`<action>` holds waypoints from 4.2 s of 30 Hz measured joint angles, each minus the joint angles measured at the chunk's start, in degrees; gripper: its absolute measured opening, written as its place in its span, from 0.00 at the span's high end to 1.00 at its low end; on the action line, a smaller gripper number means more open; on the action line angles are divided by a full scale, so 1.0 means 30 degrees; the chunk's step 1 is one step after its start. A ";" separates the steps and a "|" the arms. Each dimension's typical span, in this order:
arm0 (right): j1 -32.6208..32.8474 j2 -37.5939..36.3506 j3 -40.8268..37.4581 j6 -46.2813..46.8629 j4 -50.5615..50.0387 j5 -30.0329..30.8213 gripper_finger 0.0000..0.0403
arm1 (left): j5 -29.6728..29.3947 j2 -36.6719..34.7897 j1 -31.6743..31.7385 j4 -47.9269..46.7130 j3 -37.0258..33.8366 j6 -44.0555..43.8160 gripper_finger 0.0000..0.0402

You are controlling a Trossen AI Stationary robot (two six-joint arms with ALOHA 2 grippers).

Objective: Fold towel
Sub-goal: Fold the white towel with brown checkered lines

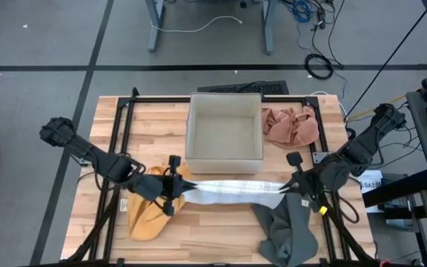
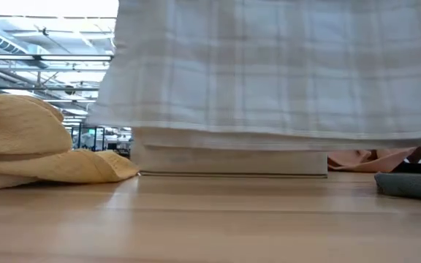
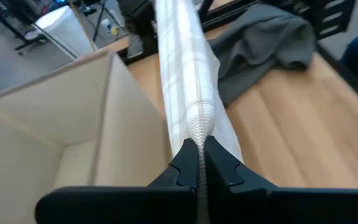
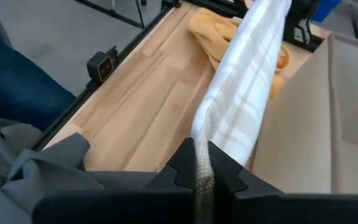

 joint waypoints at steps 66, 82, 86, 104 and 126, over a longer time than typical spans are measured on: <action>-0.0816 0.5726 -0.4714 0.4146 -0.1078 0.5231 0.86 | 0.0422 0.7840 0.2238 0.0004 0.0000 -0.3051 0.76; -0.0744 0.5719 -0.4714 0.4702 -0.1244 0.4941 0.67 | 0.2130 0.7832 0.2293 0.1848 0.0000 -0.3242 0.64; -0.0744 0.5719 -0.4714 0.4753 -0.0056 0.3674 0.64 | 0.4237 0.7832 0.2286 0.3213 0.0007 -0.3248 0.64; -0.0612 0.6065 -0.4692 0.1346 0.8552 -0.0415 0.64 | 0.6382 0.7832 0.0579 0.3074 0.0015 -0.6140 0.64; -0.0786 1.2507 -0.4692 -0.1108 1.7133 -0.1348 0.64 | 0.5915 1.0943 -0.2115 0.3438 0.0015 -1.0140 0.64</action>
